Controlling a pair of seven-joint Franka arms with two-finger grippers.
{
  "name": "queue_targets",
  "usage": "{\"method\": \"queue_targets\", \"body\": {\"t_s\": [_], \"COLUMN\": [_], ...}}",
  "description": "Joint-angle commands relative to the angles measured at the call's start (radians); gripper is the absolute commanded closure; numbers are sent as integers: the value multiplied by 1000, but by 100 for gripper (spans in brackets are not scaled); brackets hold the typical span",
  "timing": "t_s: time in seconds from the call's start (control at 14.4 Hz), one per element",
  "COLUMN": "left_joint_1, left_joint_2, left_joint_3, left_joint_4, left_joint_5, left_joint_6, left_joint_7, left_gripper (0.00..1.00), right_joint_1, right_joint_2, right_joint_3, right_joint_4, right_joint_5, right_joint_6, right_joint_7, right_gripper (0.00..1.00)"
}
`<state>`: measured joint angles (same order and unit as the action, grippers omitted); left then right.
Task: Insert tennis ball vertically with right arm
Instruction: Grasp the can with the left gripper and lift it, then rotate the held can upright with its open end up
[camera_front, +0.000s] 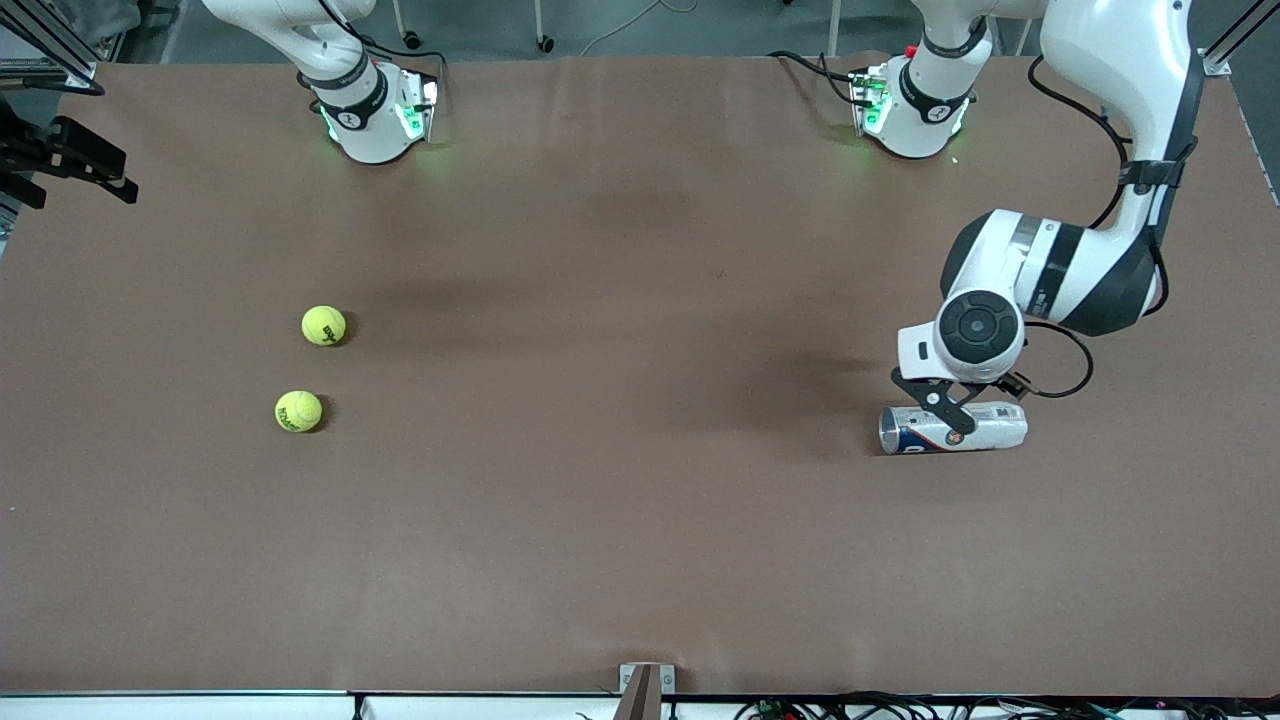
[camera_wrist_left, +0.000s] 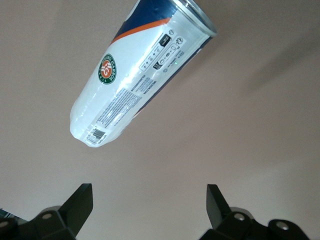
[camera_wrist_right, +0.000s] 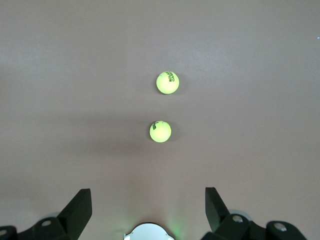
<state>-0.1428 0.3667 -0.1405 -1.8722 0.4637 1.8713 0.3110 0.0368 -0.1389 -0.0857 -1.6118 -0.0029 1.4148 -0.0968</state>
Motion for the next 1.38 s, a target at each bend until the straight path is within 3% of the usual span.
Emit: {"method": "queue_targets", "body": {"t_s": [0.0, 0.28, 0.48, 0.62, 0.97, 1.32], "left_joint_1": [0, 2, 3, 6, 15, 66], "left_joint_2": [29, 52, 90, 116, 176, 239], "left_joint_3": [1, -10, -8, -10, -10, -10], "left_joint_4": [10, 5, 10, 12, 31, 81], "left_joint_5": [65, 131, 139, 208, 256, 256], "left_joint_6": [2, 12, 81, 124, 190, 278], "left_joint_7": [14, 31, 118, 125, 141, 278], "left_gripper": [0, 0, 0, 0, 0, 0], "right_joint_1": [-12, -12, -12, -12, -18, -49], "right_joint_2": [-28, -27, -27, -25, 2, 50], "right_joint_3": [6, 6, 6, 6, 6, 6], "right_joint_4": [-25, -23, -22, -16, 24, 24], "right_joint_5": [-5, -8, -8, -8, -11, -9], "right_joint_6": [1, 0, 0, 0, 3, 16], "right_joint_7": [-12, -14, -14, -14, -7, -3], "right_gripper": [0, 0, 0, 0, 0, 0]}}
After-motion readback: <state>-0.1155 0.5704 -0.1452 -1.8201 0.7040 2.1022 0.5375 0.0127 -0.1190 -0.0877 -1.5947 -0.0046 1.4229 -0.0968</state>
